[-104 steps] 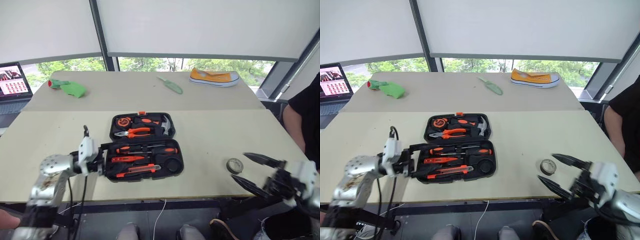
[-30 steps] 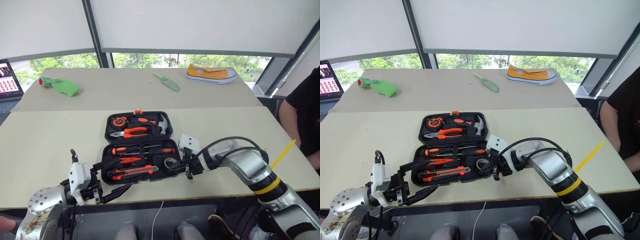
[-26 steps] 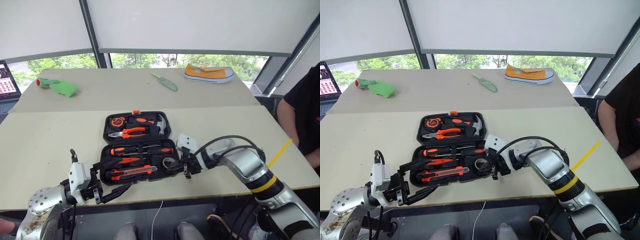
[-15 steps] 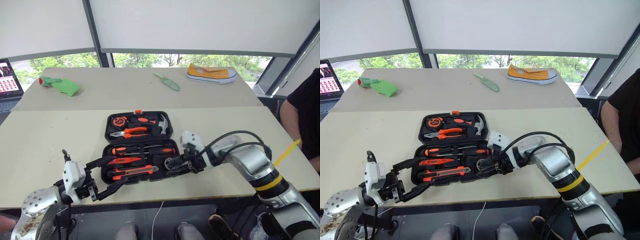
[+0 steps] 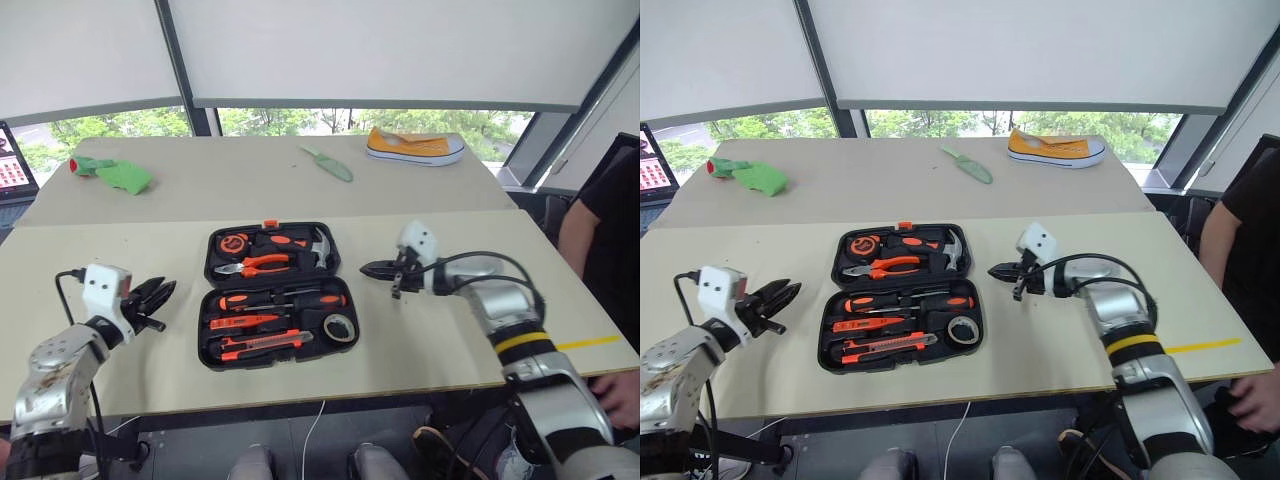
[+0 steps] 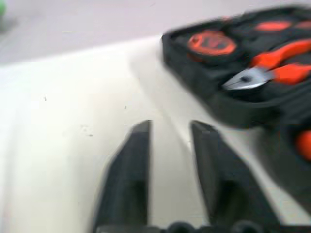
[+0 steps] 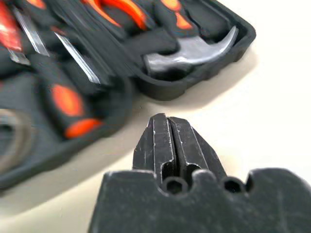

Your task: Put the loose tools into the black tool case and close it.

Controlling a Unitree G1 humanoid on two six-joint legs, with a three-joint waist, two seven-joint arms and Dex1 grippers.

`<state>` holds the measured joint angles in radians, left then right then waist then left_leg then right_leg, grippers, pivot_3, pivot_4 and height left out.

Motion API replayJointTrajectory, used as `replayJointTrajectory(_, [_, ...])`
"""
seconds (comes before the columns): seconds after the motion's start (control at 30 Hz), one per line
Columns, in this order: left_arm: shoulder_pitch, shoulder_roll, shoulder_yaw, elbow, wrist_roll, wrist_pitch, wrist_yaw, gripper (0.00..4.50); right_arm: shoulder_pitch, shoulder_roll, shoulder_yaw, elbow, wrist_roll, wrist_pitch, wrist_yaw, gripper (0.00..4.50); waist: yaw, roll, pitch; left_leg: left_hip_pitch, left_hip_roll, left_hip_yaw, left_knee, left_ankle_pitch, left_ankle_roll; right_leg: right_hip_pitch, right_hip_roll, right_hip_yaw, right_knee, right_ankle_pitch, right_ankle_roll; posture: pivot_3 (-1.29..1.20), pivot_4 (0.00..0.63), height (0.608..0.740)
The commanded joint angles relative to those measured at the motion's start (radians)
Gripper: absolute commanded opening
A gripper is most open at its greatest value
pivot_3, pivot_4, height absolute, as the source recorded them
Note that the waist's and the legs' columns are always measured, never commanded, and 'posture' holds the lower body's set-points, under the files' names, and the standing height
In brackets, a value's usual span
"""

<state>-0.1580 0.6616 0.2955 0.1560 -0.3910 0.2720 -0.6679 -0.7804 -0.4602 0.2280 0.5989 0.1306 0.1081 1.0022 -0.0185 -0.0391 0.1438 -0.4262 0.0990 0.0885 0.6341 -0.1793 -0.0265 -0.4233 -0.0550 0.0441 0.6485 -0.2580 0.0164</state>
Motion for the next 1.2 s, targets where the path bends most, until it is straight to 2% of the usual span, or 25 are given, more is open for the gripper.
replayJointTrajectory(0.03, [-0.054, 0.0, -0.065, -0.002, 0.018, 0.009, -0.055, 0.12, -0.075, 0.046, 0.006, 0.133, -0.07, -0.117, -0.048, 0.0, 0.002, 0.0, 0.0, -0.001, 0.0, 0.0, 0.0, 0.0, 0.0, -0.001, 0.0, 0.0, 0.0, 0.0, 0.0, 0.0, 0.15, 0.74])
replayJointTrajectory(0.23, [-0.107, -0.036, -0.134, 0.012, 0.044, -0.017, -0.096, 0.12, -0.108, 0.112, 0.003, 0.218, -0.088, -0.199, 0.01, 0.0, 0.008, 0.0, 0.0, -0.004, 0.0, 0.0, -0.002, 0.0, -0.001, -0.003, 0.0, -0.001, -0.001, 0.0, 0.0, 0.0, 0.15, 0.74])
replayJointTrajectory(0.43, [-0.106, -0.045, -0.201, -0.013, 0.046, -0.025, -0.217, 0.12, -0.026, 0.093, 0.007, 0.062, -0.055, -0.119, 0.136, 0.0, 0.019, 0.001, 0.0, -0.004, -0.001, 0.0, 0.0, 0.0, -0.001, -0.002, -0.001, -0.001, -0.001, 0.0, 0.001, 0.0, 0.15, 0.74])
replayJointTrajectory(0.63, [-0.089, -0.061, -0.192, -0.003, 0.047, -0.044, -0.251, 0.12, 0.121, 0.037, -0.006, -0.219, -0.037, 0.075, 0.121, 0.0, 0.027, 0.001, 0.0, -0.004, -0.001, 0.0, -0.001, -0.001, -0.001, -0.002, -0.001, -0.001, -0.001, 0.0, 0.002, 0.0, 0.15, 0.74])
replayJointTrajectory(0.77, [-0.086, -0.071, -0.149, -0.004, 0.012, 0.041, -0.227, 0.12, 0.167, 0.023, -0.045, -0.293, -0.019, 0.17, 0.09, 0.0, 0.028, 0.001, 0.0, -0.004, -0.001, 0.0, 0.0, -0.001, -0.001, -0.002, -0.001, -0.001, 0.0, 0.0, 0.002, 0.0, 0.15, 0.74])
replayJointTrajectory(0.83, [-0.083, -0.047, -0.135, 0.005, 0.039, 0.02, -0.221, 0.63, 0.184, 0.0, -0.068, -0.326, -0.014, 0.21, 0.085, 0.0, 0.028, 0.001, 0.0, -0.004, -0.001, -0.001, 0.001, -0.001, -0.001, -0.001, -0.001, -0.001, 0.0, 0.0, 0.002, 0.0, 0.15, 0.74])
replayJointTrajectory(0.9, [-0.068, 0.001, -0.111, -0.003, 0.04, 0.013, -0.251, 1.21, 0.2, -0.056, -0.091, -0.375, 0.011, 0.291, 0.115, 0.59, 0.027, 0.001, 0.0, -0.004, -0.001, -0.001, 0.002, -0.001, -0.001, -0.001, -0.001, -0.001, 0.0, 0.0, 0.002, 0.0, 0.15, 0.74])
replayJointTrajectory(0.97, [-0.051, 0.055, -0.083, -0.028, 0.007, 0.095, -0.274, 1.89, 0.221, -0.12, -0.113, -0.442, 0.055, 0.368, 0.166, 1.11, 0.026, 0.001, 0.0, -0.004, -0.001, -0.001, 0.001, -0.001, -0.001, -0.001, -0.001, -0.001, 0.0, 0.0, 0.002, 0.0, 0.15, 0.74])
replayJointTrajectory(1.03, [-0.052, 0.088, -0.07, -0.05, -0.027, 0.21, -0.259, 2.6, 0.226, -0.147, -0.123, -0.486, 0.069, 0.432, 0.14, 1.78, 0.026, 0.001, 0.0, -0.004, -0.001, -0.001, 0.001, -0.001, 0.0, -0.002, -0.001, -0.001, -0.001, 0.0, 0.002, 0.0, 0.15, 0.74])
replayJointTrajectory(1.07, [-0.059, 0.102, -0.064, -0.061, -0.028, 0.27, -0.23, 3.13, 0.217, -0.158, -0.122, -0.508, 0.061, 0.511, 0.1, 2.24, 0.025, 0.001, 0.0, -0.004, -0.001, -0.001, 0.001, -0.001, 0.0, -0.002, -0.001, -0.001, -0.001, 0.0, 0.002, 0.0, 0.15, 0.74])
replayJointTrajectory(1.13, [-0.099, 0.154, -0.066, -0.093, -0.041, 0.448, -0.187, 3.75, 0.155, -0.213, -0.08, -0.568, 0.043, 0.744, 0.068, 2.85, 0.023, 0.001, 0.001, -0.003, -0.001, -0.001, 0.001, -0.001, 0.0, -0.001, -0.001, -0.001, 0.0, 0.0, 0.002, 0.0, 0.15, 0.74])
replayJointTrajectory(1.2, [-0.147, 0.18, -0.075, -0.111, -0.06, 0.554, -0.18, 4.41, 0.086, -0.233, -0.061, -0.594, 0.071, 0.906, 0.066, 3.51, 0.019, 0.001, 0.001, -0.004, -0.001, -0.001, 0.002, 0.0, -0.001, -0.003, -0.001, -0.001, 0.001, 0.0, 0.002, 0.0, 0.15, 0.74])
